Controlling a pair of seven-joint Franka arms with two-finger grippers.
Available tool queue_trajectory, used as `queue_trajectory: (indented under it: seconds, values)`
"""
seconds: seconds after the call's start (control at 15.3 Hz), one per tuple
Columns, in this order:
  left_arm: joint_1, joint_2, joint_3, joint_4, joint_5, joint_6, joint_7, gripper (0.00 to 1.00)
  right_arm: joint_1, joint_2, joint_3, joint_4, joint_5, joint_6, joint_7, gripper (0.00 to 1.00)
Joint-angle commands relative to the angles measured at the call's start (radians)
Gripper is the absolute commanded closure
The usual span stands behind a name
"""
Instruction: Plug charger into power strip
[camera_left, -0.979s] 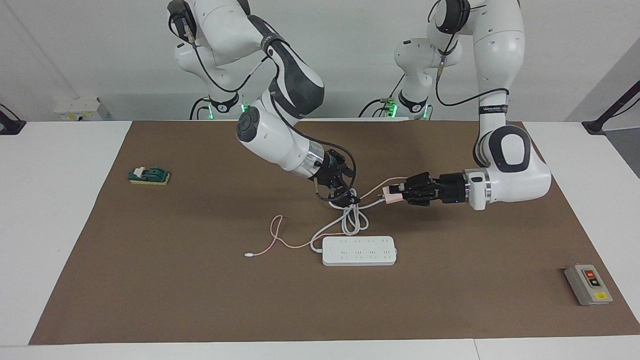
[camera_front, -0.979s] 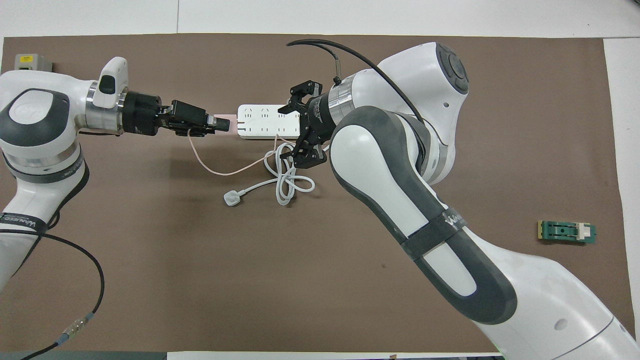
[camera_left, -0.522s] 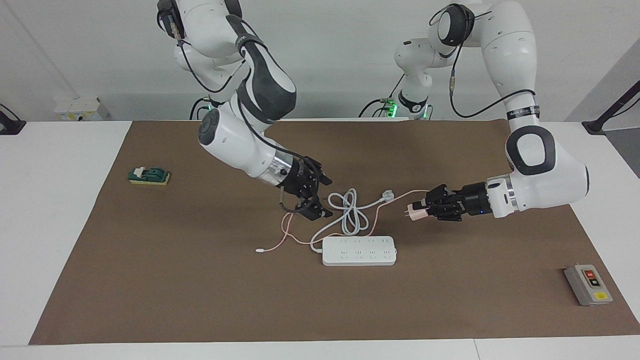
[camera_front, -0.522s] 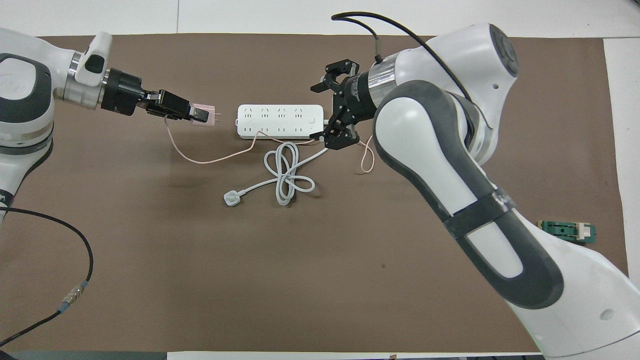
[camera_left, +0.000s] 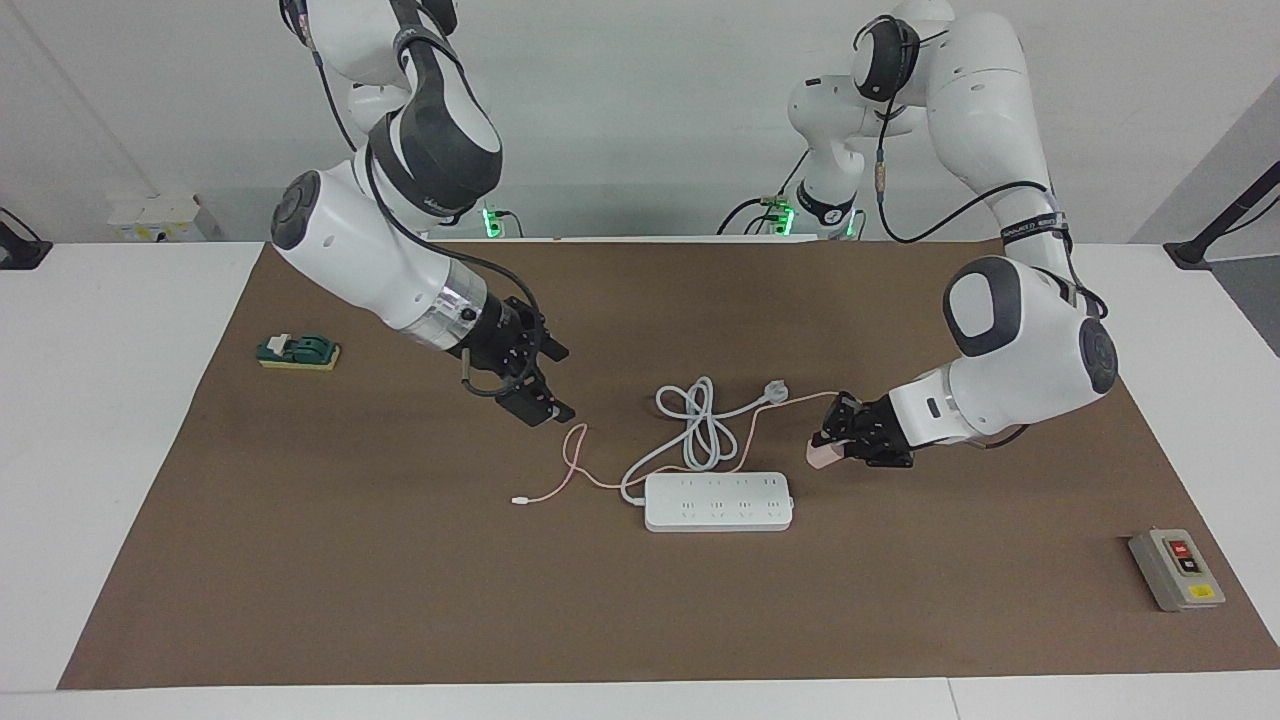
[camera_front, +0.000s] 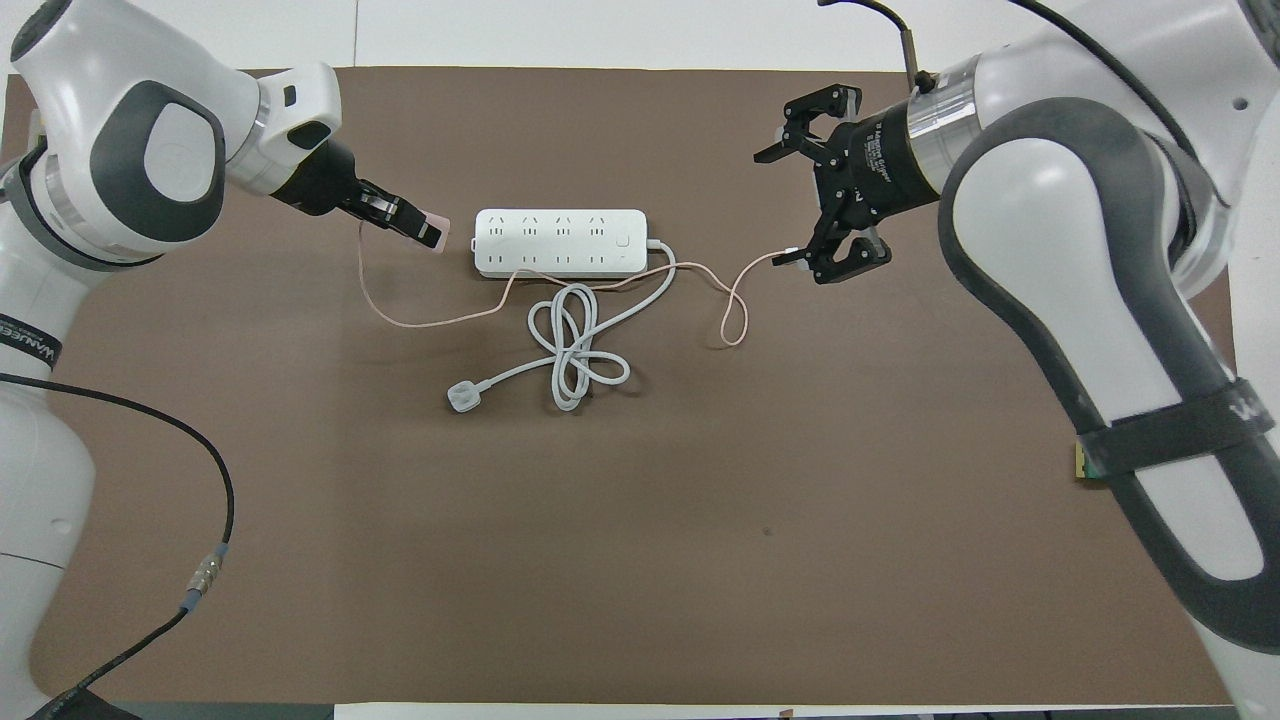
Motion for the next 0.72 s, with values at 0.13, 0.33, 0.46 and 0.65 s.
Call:
queue_trajectory:
  seconds: [0.13,0.33,0.46,0.65]
  values:
    - [-0.057,0.012,0.007,0.038,0.162,0.079,0.156,1.0,-0.089,-0.061,0.01,-0.02,-0.124,-0.149,-0.355,0.0]
    - [-0.067,0.012,0.003,0.032,0.221,0.162,0.232,1.0,-0.109,-0.093,0.01,-0.024,-0.281,-0.224,-0.666,0.0]
    - [-0.086,0.014,0.005,0.032,0.224,0.191,0.276,1.0,-0.123,-0.11,0.01,-0.026,-0.355,-0.256,-0.852,0.0]
    - [-0.132,0.011,0.002,0.01,0.358,0.227,0.393,1.0,-0.141,-0.13,0.01,-0.027,-0.436,-0.273,-1.031,0.0]
